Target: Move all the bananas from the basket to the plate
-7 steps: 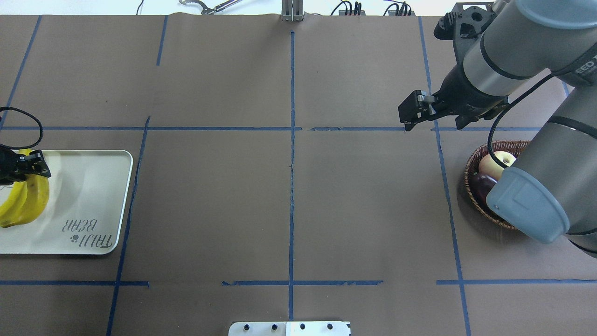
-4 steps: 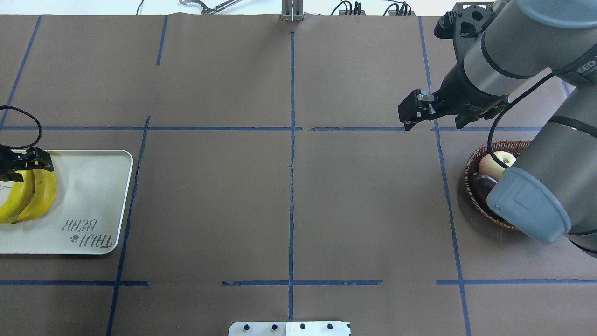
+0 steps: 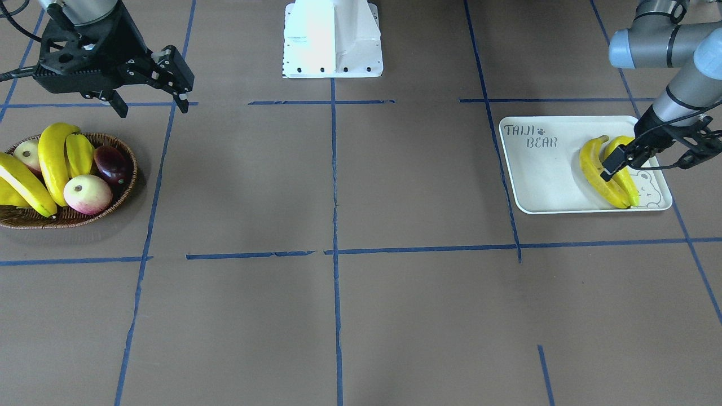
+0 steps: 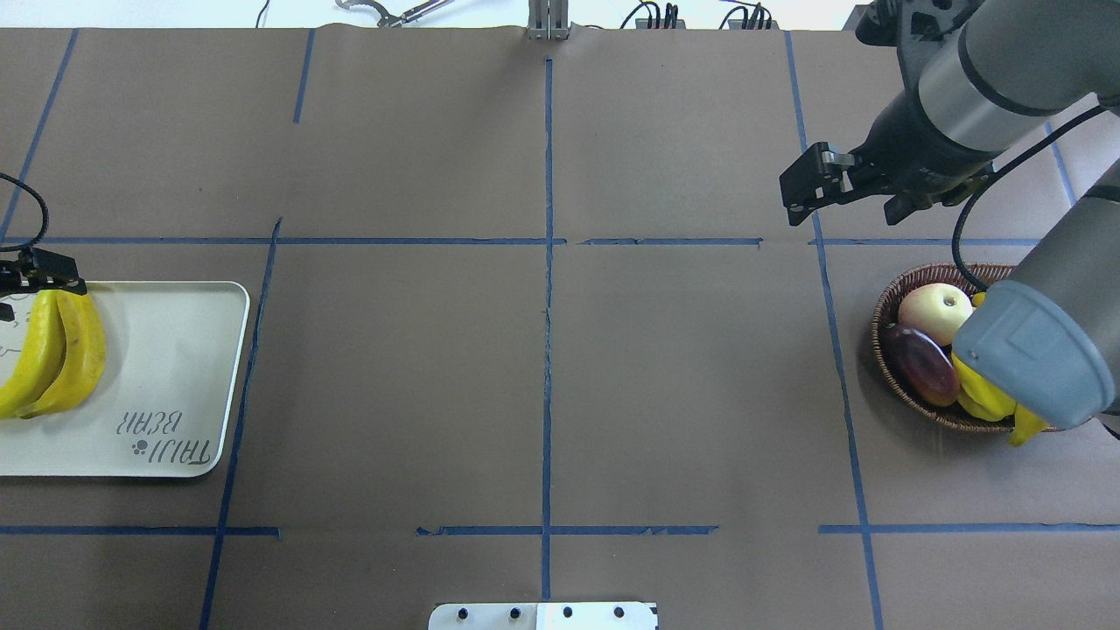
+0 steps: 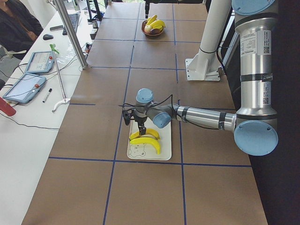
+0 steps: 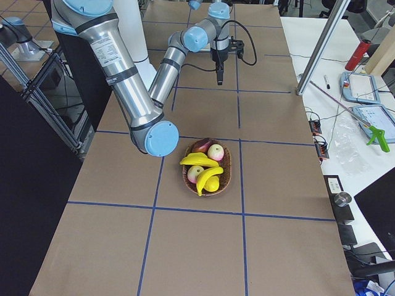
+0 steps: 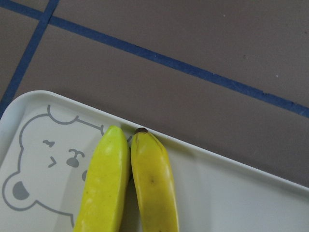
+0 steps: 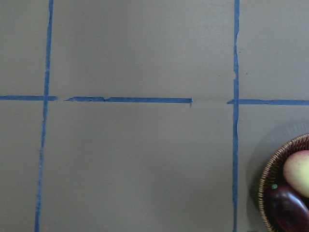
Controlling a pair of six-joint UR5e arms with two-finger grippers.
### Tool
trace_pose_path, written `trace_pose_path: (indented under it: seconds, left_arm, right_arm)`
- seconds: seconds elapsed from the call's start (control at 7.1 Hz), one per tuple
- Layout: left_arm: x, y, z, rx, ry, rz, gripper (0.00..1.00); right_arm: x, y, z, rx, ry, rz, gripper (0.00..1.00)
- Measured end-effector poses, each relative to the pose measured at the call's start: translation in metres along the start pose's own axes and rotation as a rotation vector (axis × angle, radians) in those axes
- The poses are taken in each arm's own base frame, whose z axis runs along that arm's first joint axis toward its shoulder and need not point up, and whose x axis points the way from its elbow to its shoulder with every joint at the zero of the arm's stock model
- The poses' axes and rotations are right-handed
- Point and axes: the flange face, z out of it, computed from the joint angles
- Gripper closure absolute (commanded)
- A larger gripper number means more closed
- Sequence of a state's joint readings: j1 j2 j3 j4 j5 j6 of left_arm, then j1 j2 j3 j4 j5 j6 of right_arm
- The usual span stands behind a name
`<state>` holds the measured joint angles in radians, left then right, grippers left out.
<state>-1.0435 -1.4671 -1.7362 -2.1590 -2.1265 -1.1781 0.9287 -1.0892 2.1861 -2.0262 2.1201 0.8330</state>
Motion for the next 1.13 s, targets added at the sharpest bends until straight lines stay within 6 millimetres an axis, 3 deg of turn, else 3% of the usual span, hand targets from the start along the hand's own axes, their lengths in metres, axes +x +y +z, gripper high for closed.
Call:
trace_pose_path:
  seconds: [0.28,0.42,0.7,1.13]
  left_arm:
    - [0.025,0.000,-0.036,-0.016,-0.019,0.065,0.00]
    - [0.055,-0.002,-0.056,-0.017,-0.055,0.116,0.00]
    - [0.141,-0.007,-0.086,-0.003,-0.106,0.162,0.00]
    - [0.210,0.026,-0.075,-0.016,-0.108,0.176,0.00]
  right_arm:
    - [0.051,-0.007,0.003,-0.003,0.048,-0.059,0.00]
    - [0.083,-0.008,0.008,-0.015,0.081,-0.079,0.00]
    - [0.143,-0.002,0.020,-0.061,0.129,-0.092,0.00]
    - [0.200,0.026,0.055,-0.185,0.140,-0.032,0.00]
